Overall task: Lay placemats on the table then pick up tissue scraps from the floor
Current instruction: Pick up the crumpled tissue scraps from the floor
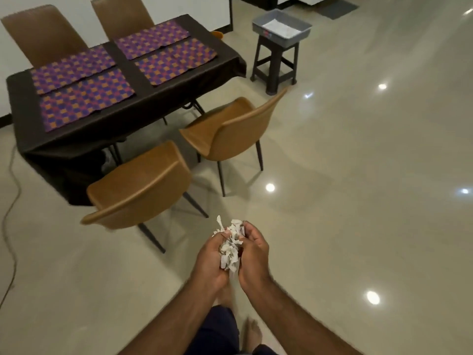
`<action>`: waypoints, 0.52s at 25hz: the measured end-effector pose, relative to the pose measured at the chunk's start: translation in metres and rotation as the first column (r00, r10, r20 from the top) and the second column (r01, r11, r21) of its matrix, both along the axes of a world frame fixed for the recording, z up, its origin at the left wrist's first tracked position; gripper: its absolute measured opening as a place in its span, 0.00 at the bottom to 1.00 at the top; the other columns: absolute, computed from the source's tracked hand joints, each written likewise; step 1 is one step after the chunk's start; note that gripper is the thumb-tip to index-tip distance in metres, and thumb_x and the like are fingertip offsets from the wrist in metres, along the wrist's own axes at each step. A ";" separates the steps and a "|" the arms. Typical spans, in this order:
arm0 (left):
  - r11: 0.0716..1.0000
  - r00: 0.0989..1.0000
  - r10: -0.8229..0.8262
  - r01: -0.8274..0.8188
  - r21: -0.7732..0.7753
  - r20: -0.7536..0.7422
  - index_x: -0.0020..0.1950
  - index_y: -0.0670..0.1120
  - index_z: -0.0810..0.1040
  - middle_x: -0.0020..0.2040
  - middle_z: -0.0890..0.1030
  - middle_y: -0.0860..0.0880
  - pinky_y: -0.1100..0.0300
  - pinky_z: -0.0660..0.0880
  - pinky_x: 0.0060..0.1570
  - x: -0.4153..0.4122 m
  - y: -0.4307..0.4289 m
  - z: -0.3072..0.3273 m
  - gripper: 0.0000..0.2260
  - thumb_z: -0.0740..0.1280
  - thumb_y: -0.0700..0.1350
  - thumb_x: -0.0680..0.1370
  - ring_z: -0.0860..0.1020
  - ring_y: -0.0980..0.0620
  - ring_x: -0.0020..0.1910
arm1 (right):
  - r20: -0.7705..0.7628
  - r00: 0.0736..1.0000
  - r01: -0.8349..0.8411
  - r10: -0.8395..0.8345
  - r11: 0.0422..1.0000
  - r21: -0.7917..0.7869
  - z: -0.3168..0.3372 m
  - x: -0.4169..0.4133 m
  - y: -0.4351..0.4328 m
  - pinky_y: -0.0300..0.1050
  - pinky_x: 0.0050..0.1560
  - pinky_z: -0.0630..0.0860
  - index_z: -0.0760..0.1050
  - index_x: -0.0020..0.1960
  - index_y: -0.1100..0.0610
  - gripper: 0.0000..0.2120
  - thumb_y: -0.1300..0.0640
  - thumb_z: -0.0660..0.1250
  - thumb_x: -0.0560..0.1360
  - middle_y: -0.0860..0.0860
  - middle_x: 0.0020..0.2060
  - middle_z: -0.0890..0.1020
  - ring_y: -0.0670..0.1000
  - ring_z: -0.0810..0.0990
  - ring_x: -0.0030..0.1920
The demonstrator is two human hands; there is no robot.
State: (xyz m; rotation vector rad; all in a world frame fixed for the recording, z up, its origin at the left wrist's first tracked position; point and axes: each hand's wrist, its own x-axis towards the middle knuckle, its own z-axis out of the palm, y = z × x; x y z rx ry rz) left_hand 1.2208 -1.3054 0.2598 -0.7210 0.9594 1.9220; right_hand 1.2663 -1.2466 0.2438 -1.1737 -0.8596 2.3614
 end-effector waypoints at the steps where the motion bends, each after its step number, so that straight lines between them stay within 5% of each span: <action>1: 0.999 0.999 -0.040 0.040 -0.004 0.002 0.69 0.31 0.75 0.68 0.78 0.32 0.46 0.69 0.74 -0.006 0.017 0.001 0.19 0.61 0.41 0.83 0.76 0.37 0.70 | 0.001 1.000 0.029 -0.029 1.000 0.002 0.000 -0.003 0.016 0.50 0.48 0.82 0.82 0.56 0.56 0.17 0.71 0.61 0.76 0.60 0.51 0.86 0.61 0.86 0.52; 9: 0.953 0.953 -0.302 0.303 0.018 -0.019 0.71 0.31 0.73 0.70 0.75 0.32 0.47 0.67 0.75 -0.085 0.152 -0.008 0.20 0.62 0.40 0.83 0.76 0.37 0.68 | 0.015 0.981 0.191 -0.193 0.977 0.094 -0.001 -0.059 0.147 0.50 0.50 0.82 0.83 0.56 0.58 0.20 0.73 0.58 0.74 0.61 0.53 0.85 0.61 0.85 0.54; 13: 0.928 0.926 -0.372 0.373 0.010 -0.059 0.70 0.31 0.74 0.69 0.76 0.31 0.47 0.72 0.69 -0.126 0.217 -0.013 0.18 0.64 0.39 0.82 0.79 0.38 0.62 | 0.061 0.966 0.242 -0.250 0.963 0.117 -0.003 -0.094 0.207 0.60 0.61 0.78 0.81 0.59 0.59 0.22 0.71 0.56 0.73 0.61 0.53 0.85 0.63 0.84 0.56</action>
